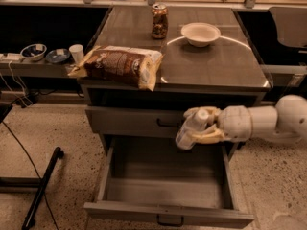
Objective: Pick blue plastic bottle from middle drawer and place on counter
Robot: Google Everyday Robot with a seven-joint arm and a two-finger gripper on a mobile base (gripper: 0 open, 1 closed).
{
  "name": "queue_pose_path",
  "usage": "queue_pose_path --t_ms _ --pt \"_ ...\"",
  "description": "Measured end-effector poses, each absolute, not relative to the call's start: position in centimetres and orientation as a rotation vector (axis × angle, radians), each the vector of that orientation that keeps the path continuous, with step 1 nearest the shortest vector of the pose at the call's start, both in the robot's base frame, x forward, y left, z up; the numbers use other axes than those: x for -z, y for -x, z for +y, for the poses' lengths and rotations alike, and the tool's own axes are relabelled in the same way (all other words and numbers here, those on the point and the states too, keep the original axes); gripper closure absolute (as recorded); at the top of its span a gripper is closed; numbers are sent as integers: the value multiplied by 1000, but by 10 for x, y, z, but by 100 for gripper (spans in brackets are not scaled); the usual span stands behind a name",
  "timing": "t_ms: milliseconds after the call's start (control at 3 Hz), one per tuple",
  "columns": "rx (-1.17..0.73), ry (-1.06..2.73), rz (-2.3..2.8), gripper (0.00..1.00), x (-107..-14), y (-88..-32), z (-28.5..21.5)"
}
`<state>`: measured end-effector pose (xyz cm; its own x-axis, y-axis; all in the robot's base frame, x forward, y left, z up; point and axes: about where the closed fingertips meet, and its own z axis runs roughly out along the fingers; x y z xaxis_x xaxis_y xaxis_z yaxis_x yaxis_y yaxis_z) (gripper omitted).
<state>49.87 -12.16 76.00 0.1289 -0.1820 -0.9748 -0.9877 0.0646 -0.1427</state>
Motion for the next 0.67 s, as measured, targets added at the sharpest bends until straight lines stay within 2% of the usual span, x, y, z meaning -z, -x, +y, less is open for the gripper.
queue_pose_path --t_ms 667 --pt "-957 1368 1217 100 -787 -500 -135"
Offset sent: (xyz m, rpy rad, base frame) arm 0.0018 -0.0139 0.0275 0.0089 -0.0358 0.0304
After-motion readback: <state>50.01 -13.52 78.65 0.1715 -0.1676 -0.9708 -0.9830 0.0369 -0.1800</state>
